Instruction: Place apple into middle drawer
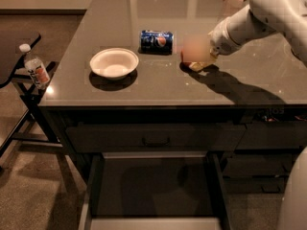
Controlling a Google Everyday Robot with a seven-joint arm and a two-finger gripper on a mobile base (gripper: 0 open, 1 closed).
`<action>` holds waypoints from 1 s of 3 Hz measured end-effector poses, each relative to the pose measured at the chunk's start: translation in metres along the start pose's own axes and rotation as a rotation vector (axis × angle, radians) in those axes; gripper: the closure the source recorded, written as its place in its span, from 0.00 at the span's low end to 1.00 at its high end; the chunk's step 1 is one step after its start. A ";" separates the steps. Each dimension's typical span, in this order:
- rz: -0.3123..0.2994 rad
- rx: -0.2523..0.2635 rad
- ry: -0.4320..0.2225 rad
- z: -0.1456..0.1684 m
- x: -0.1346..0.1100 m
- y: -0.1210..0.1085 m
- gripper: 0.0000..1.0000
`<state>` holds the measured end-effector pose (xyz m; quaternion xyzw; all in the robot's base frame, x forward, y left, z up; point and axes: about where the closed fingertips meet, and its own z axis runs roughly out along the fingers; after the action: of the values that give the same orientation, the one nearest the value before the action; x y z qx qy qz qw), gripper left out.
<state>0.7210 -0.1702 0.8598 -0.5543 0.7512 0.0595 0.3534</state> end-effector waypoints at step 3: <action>-0.187 0.086 -0.001 -0.107 -0.029 0.054 1.00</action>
Offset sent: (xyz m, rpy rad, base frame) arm -0.1026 -0.0046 0.1060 -0.1446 -0.1971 0.1064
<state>0.6280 -0.1787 0.9403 -0.6064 0.6977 -0.0058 0.3813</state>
